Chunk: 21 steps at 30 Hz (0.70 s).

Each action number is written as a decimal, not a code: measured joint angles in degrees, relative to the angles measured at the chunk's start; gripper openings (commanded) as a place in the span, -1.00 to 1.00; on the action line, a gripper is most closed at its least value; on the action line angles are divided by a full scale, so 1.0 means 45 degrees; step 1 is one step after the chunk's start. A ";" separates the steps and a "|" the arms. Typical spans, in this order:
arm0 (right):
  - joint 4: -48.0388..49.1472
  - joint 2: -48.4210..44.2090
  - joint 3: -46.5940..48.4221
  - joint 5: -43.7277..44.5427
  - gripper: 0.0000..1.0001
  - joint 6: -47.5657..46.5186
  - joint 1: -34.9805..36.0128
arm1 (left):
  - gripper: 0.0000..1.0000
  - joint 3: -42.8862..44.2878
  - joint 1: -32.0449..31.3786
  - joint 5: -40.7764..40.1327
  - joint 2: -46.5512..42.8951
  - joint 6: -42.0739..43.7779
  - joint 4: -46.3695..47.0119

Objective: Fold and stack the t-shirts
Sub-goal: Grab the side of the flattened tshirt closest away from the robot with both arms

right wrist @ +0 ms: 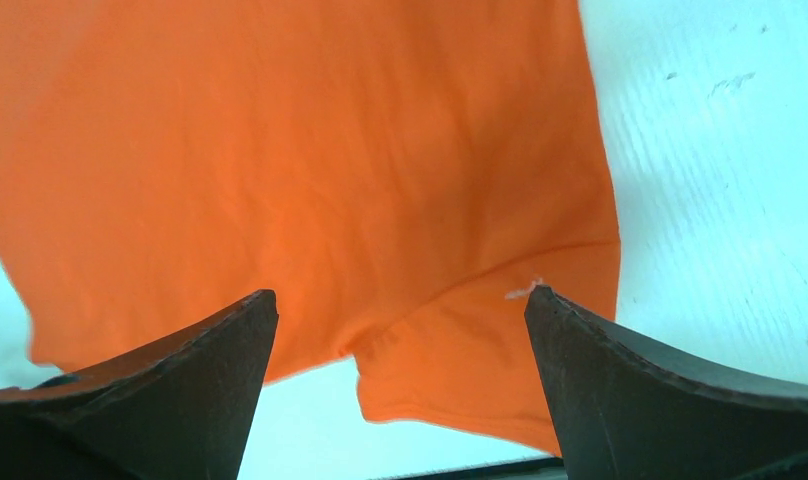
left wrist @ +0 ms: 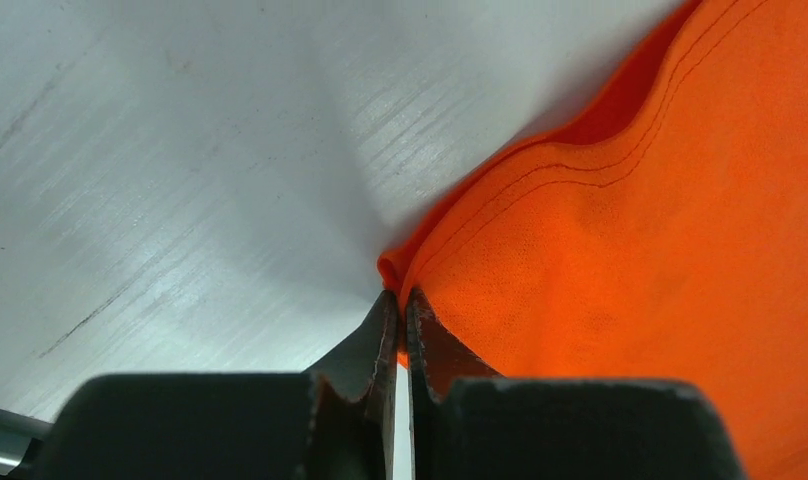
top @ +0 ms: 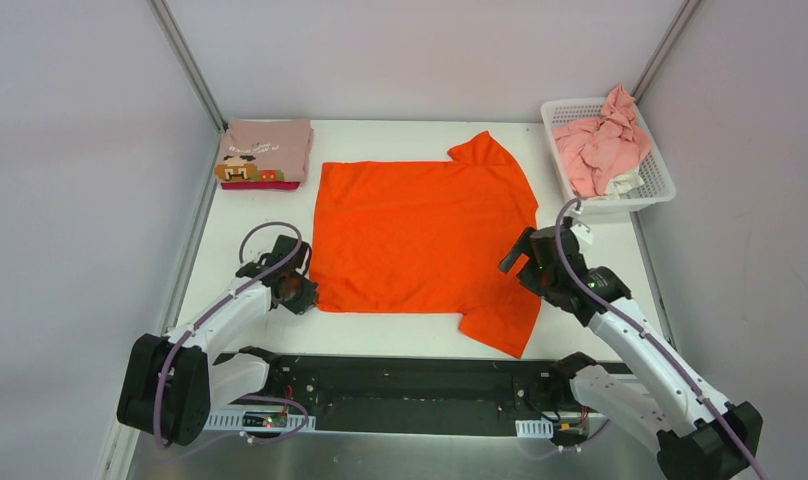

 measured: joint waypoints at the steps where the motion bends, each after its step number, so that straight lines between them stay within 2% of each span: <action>1: -0.0296 0.0078 0.0078 0.0015 0.99 -0.0010 0.0369 | -1.00 0.0000 0.0000 -0.0117 -0.0005 0.0010 0.0010; 4: -0.1078 0.0597 0.0466 0.0107 0.99 -0.0010 0.1953 | -1.00 0.0029 0.0097 -0.0447 0.0000 0.0117 0.0010; 9: -0.2302 0.2244 0.0758 0.0151 0.96 0.0631 0.5833 | -1.00 0.0379 0.0821 -0.1010 0.0461 0.0593 -0.0058; 12: -0.3177 0.2968 0.0758 0.0126 0.84 0.1224 0.7223 | -1.00 0.0661 0.0879 -0.1205 0.0850 0.0908 -0.0097; 21: -0.3274 0.3186 -0.0602 -0.0680 0.45 0.2322 0.7796 | -1.00 0.0758 0.0879 -0.1219 0.0976 0.1258 -0.0146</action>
